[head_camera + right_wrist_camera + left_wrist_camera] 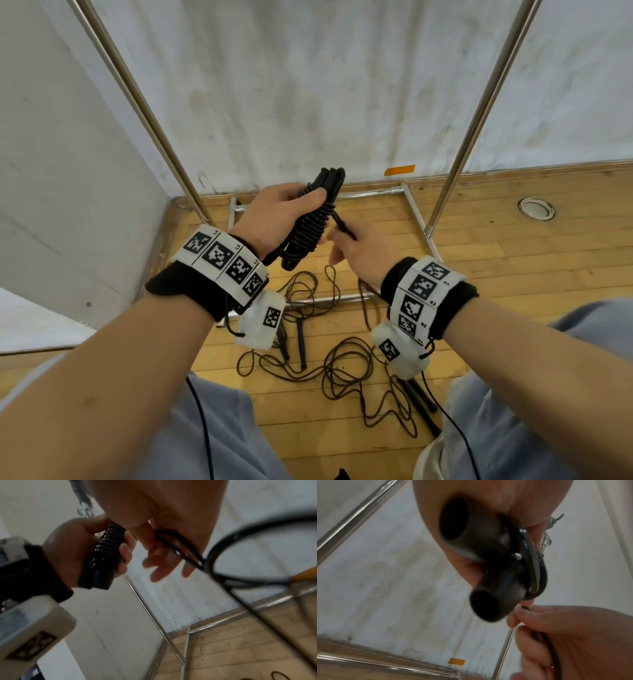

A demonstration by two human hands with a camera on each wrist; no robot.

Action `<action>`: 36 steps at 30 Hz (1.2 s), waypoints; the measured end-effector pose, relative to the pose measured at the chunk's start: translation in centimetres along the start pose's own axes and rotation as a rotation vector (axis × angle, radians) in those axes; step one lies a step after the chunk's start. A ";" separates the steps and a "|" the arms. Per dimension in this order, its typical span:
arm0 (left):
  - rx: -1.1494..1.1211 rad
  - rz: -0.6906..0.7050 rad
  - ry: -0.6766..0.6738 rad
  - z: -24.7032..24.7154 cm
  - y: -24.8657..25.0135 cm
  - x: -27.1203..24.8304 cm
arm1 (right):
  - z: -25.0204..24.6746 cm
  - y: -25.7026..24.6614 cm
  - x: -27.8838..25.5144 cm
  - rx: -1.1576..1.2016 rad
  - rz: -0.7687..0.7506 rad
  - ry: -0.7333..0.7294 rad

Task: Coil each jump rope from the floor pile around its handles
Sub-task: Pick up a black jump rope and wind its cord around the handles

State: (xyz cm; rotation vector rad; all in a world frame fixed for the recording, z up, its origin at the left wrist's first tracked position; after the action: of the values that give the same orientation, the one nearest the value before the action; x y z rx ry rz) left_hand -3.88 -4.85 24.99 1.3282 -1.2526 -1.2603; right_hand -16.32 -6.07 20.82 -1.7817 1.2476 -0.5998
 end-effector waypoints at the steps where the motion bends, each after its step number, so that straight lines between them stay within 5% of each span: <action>1: 0.000 -0.001 -0.008 0.0 0.1 -0.1 | -0.3 0.0 0.1 0.031 0.001 0.017; 7: 0.136 0.052 -0.017 -0.7 0.8 -0.3 | -2.9 -0.5 0.6 -0.084 -0.149 0.124; 14: 0.351 0.164 -0.047 -0.4 1.7 -0.8 | -2.5 0.1 0.9 -0.348 -0.081 -0.043; 25: 0.790 0.214 0.288 -2.4 1.0 0.3 | -2.6 -2.4 0.1 -0.296 -0.167 0.068; 36: 1.080 0.136 0.307 -1.1 -0.9 1.1 | -1.8 -3.0 -0.3 -0.495 -0.153 -0.037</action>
State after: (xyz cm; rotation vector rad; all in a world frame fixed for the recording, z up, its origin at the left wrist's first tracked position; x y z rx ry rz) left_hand -2.72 -5.92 24.05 2.0090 -1.8285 -0.1779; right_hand -16.30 -6.01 24.35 -2.3009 1.3205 -0.3558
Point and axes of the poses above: each hand's wrist, its own x-axis towards the middle knuckle, its own z-axis out of the palm, y = z × x, the point moved 8 cm from there along x, towards the middle knuckle, and after that the axes turned 4 degrees about -x, right-handed, at the moved point
